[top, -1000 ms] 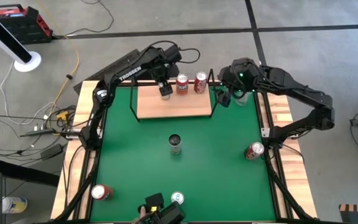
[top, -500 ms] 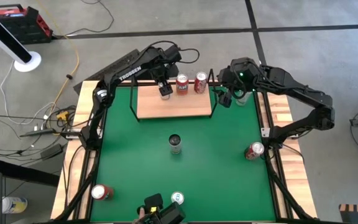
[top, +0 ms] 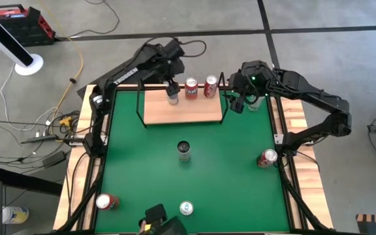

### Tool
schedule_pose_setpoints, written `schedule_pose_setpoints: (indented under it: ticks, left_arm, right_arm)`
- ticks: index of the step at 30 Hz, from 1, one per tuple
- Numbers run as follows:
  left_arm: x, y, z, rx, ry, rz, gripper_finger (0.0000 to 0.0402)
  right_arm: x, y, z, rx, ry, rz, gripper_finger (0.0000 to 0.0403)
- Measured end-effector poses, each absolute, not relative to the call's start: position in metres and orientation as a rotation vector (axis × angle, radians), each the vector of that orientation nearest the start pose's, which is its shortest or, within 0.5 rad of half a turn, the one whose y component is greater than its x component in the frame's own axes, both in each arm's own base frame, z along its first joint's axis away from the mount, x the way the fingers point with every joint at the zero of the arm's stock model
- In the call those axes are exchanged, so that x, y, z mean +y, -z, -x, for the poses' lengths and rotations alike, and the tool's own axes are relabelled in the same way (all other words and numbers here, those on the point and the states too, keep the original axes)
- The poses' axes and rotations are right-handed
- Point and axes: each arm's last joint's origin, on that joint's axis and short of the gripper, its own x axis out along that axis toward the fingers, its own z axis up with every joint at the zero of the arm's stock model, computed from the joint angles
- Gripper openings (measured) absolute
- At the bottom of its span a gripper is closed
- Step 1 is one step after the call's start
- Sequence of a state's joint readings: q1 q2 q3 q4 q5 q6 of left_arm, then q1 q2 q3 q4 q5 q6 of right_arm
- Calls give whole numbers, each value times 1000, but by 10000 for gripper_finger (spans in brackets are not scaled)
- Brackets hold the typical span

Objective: Place canned beverage on shelf
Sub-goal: Put the left blue soda can on the shelf

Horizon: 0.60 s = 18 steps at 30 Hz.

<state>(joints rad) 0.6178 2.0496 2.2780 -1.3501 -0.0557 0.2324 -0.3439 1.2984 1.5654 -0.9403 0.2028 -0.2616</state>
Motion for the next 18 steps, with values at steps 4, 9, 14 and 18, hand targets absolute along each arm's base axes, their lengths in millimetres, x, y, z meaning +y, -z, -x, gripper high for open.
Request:
schedule_pose_setpoints:
  ticks: [4, 9, 14, 18]
  left_arm:
    - [228, -389, -318, 1090, -494, 113, 320]
    - [214, -418, -298, 1001, -540, 115, 320]
    - [201, -442, -277, 923, -579, 130, 320]
    - [189, -447, -261, 937, -593, 165, 320]
  right_arm:
    - [-88, -420, -228, 743, 425, 196, 326]
    - [-87, -420, -230, 735, 382, 190, 326]
    - [-89, -411, -243, 773, 347, 239, 326]
    - [-94, -401, -263, 777, 330, 245, 326]
